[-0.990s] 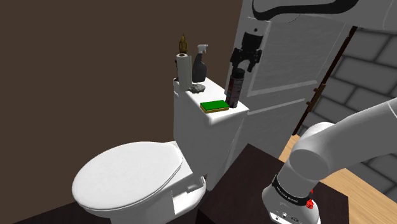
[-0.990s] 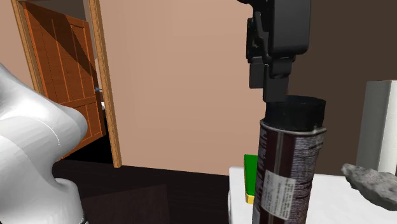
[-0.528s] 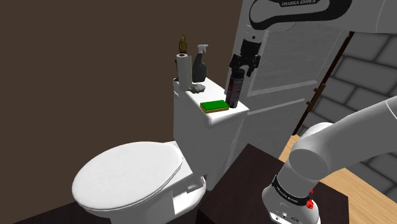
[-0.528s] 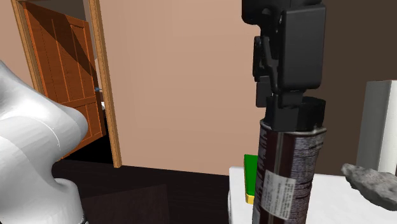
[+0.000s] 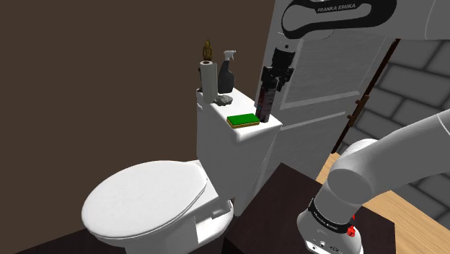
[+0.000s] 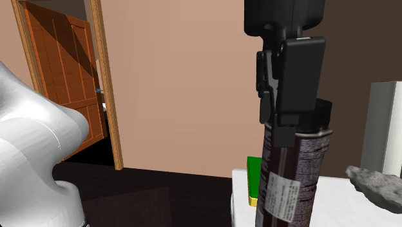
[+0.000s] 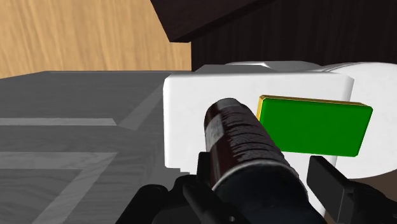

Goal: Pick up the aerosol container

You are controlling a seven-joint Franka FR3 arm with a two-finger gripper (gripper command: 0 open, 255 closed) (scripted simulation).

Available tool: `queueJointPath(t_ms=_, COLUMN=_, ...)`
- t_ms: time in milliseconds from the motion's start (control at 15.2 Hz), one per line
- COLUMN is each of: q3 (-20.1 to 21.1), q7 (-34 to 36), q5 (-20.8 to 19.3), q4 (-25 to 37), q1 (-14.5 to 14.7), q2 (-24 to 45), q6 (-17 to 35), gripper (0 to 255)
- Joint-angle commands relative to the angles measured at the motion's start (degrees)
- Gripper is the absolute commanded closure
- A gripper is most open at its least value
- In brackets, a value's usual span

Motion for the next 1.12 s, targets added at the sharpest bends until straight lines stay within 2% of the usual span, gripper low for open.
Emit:
queueJointPath(t_ms=0, q3=-0.04, q7=-0.02, q5=0.0, q4=-0.12, q1=0.0, q2=0.13, q6=0.03, gripper=255)
queueJointPath(t_ms=264, q3=0.03, q7=0.05, q5=0.02, q4=-0.05, q1=0.01, q2=0.05, q6=-0.11, gripper=255)
queueJointPath(t_ms=1056, q3=0.55, q7=-0.01, q5=0.56, q4=10.1, q1=0.38, q2=1.19, q6=-9.14, gripper=255)
